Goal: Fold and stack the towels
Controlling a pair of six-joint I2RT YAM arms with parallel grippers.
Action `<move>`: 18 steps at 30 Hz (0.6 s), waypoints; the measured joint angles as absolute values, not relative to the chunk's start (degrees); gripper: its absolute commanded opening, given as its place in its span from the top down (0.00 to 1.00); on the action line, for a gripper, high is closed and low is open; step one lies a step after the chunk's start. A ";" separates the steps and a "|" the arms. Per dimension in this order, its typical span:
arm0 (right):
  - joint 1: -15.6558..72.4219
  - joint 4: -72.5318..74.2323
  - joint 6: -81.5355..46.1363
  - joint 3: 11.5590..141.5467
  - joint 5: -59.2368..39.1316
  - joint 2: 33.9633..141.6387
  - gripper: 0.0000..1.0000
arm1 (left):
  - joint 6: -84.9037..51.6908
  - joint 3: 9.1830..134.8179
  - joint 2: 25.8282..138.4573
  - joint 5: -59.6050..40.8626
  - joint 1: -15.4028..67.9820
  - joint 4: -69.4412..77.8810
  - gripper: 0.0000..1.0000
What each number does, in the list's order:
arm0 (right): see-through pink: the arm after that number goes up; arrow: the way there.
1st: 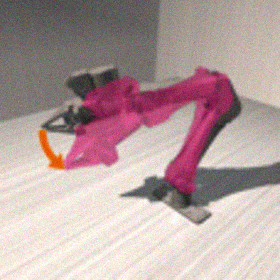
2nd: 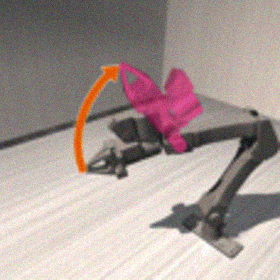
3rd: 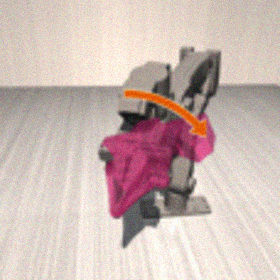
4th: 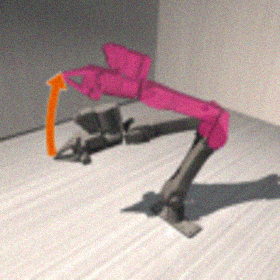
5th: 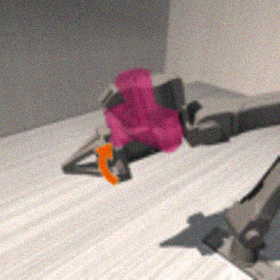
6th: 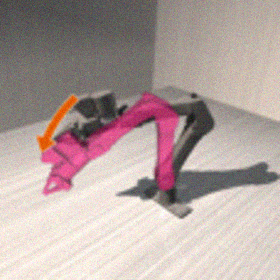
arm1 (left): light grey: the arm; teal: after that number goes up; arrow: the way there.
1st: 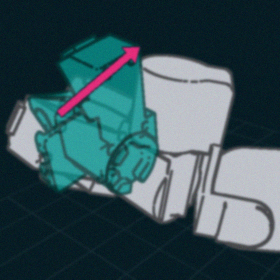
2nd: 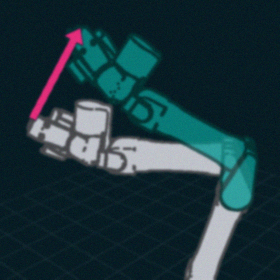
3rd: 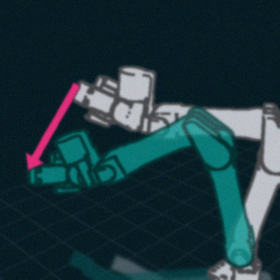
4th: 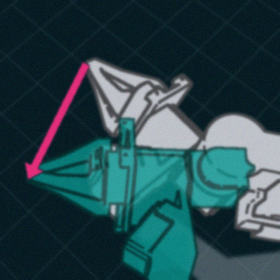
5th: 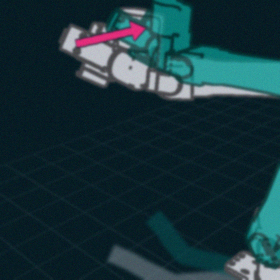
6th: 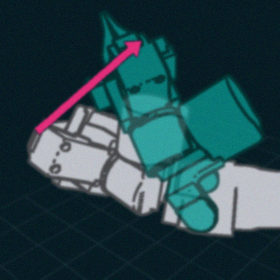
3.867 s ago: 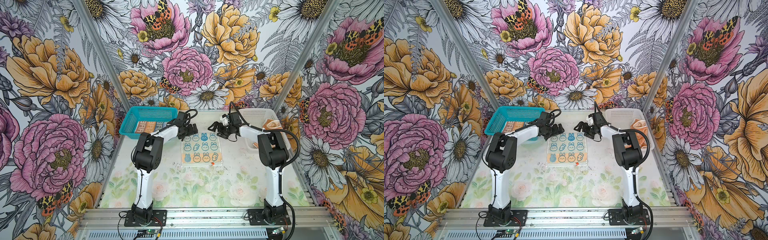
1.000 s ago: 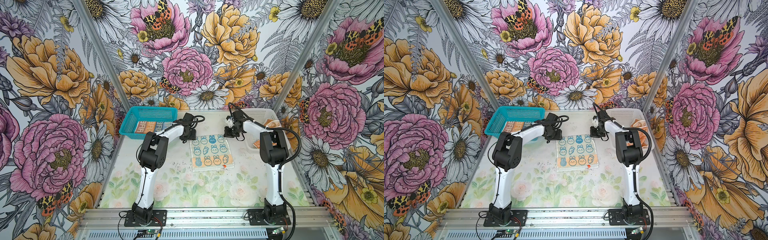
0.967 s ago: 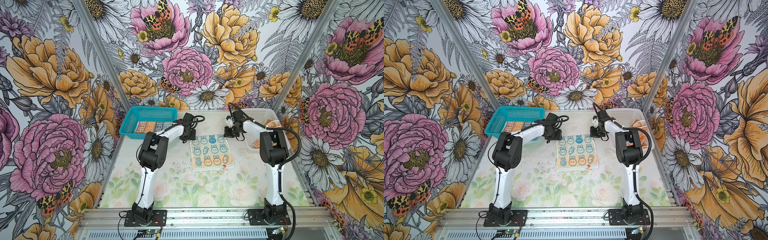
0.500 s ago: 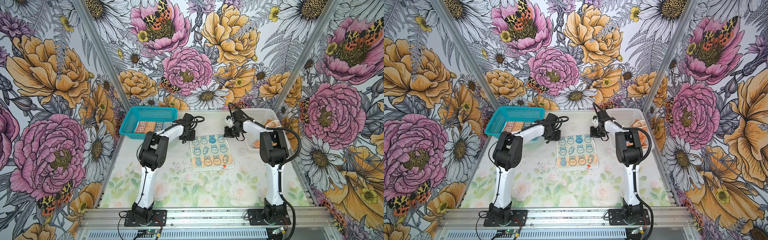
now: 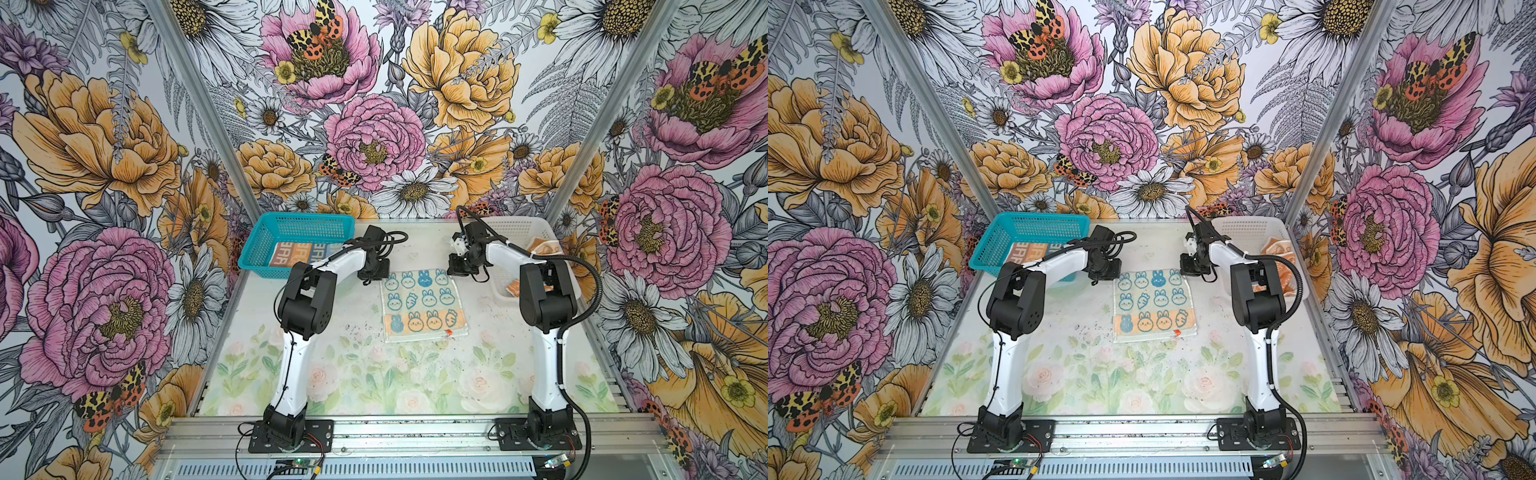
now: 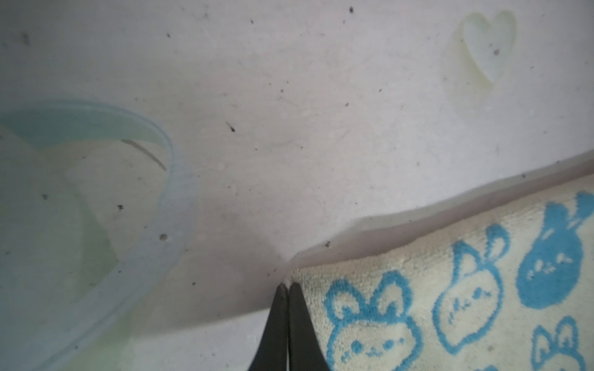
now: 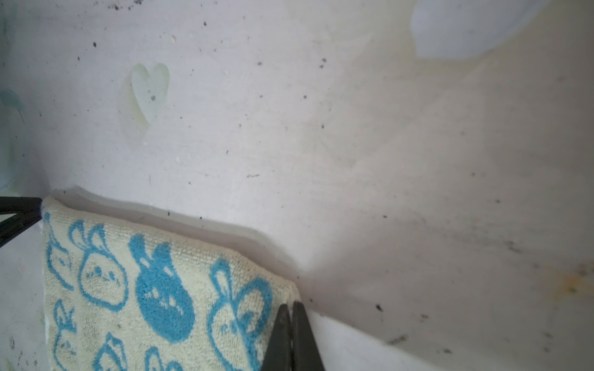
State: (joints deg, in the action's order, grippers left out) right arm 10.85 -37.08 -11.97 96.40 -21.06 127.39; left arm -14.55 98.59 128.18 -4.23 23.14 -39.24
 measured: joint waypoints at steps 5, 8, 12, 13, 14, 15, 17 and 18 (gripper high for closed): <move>10.85 -37.08 -12.14 96.40 -21.28 127.39 1.00 | -14.48 98.89 128.38 -4.71 23.11 -39.24 1.00; 10.85 -37.08 -12.34 96.40 -21.47 127.37 1.00 | -14.37 99.37 128.38 -4.75 23.00 -39.51 1.00; 10.83 -37.15 -12.60 96.40 -21.96 126.61 1.00 | -14.31 100.60 128.38 -4.75 22.59 -39.86 1.00; 10.83 -37.12 -12.60 96.40 -22.17 126.28 1.00 | -14.28 100.95 128.38 -4.75 22.46 -39.88 1.00; 10.83 -37.12 -12.64 96.40 -22.33 125.78 1.00 | -14.17 101.43 128.38 -4.75 22.35 -39.90 1.00; 10.83 -37.10 -12.78 96.36 -22.37 125.25 1.00 | -13.96 101.89 128.35 -4.75 22.31 -39.86 1.00; 10.83 -37.10 -12.97 96.03 -22.33 124.03 1.00 | -13.61 102.39 128.16 -4.75 22.31 -39.81 1.00; 10.83 -37.10 -12.99 95.77 -22.33 123.31 1.00 | -13.47 102.39 127.85 -4.75 22.31 -39.86 1.00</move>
